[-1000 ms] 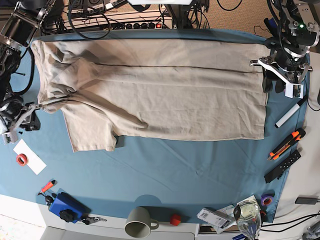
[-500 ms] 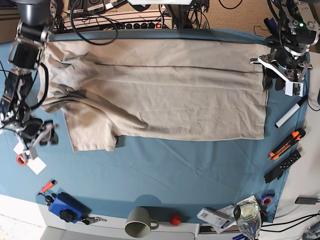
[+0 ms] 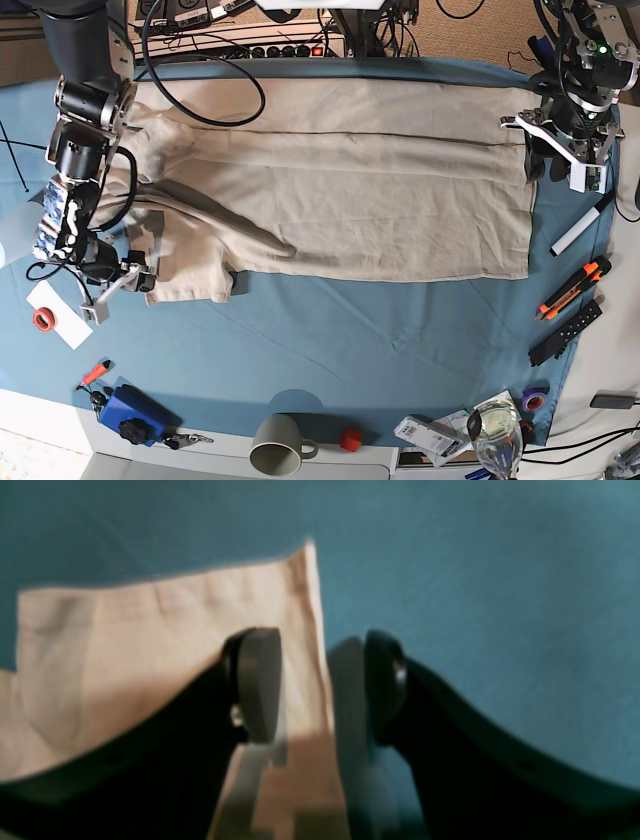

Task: Fold the T-shirt properly
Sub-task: 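Lower the left gripper to the hem corner and grasp it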

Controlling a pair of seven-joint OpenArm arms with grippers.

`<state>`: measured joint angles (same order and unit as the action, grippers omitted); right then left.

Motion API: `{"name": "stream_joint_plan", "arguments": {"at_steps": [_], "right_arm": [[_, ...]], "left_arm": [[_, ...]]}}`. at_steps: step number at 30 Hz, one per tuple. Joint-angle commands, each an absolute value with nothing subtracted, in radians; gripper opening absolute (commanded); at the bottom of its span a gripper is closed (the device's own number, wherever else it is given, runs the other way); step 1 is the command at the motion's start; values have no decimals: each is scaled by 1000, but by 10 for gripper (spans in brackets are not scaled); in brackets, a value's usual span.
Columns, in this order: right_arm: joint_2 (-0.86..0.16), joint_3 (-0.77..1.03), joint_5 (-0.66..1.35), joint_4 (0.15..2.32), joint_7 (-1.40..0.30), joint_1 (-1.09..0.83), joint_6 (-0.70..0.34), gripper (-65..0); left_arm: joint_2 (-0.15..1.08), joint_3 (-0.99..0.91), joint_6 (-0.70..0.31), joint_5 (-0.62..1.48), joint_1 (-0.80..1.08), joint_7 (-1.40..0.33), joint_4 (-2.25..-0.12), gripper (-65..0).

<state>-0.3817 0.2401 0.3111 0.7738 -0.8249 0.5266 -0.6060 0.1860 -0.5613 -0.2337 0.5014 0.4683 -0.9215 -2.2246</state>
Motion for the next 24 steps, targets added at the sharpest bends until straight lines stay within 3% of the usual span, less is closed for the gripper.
{"name": "stream_joint_plan", "arguments": {"at_steps": [1, 9, 12, 15, 24], "right_arm": [[-382, 241, 296, 778, -845, 543, -610, -375], [-355, 241, 298, 778, -897, 540, -609, -375], [-355, 241, 298, 778, -912, 538, -609, -375], [-355, 241, 297, 778, -932, 537, -609, -375], [-355, 241, 297, 778, -936, 537, -609, -375]], "left_arm": [[194, -565, -234, 509, 467, -897, -2243, -421], [194, -565, -230, 448, 430, -835, -2239, -421], [195, -562, -231, 449, 388, -828, -2215, -373], [195, -531, -230, 448, 339, -805, -2144, -325], [197, -379, -230, 334, 101, -800, -1886, -325]]}}
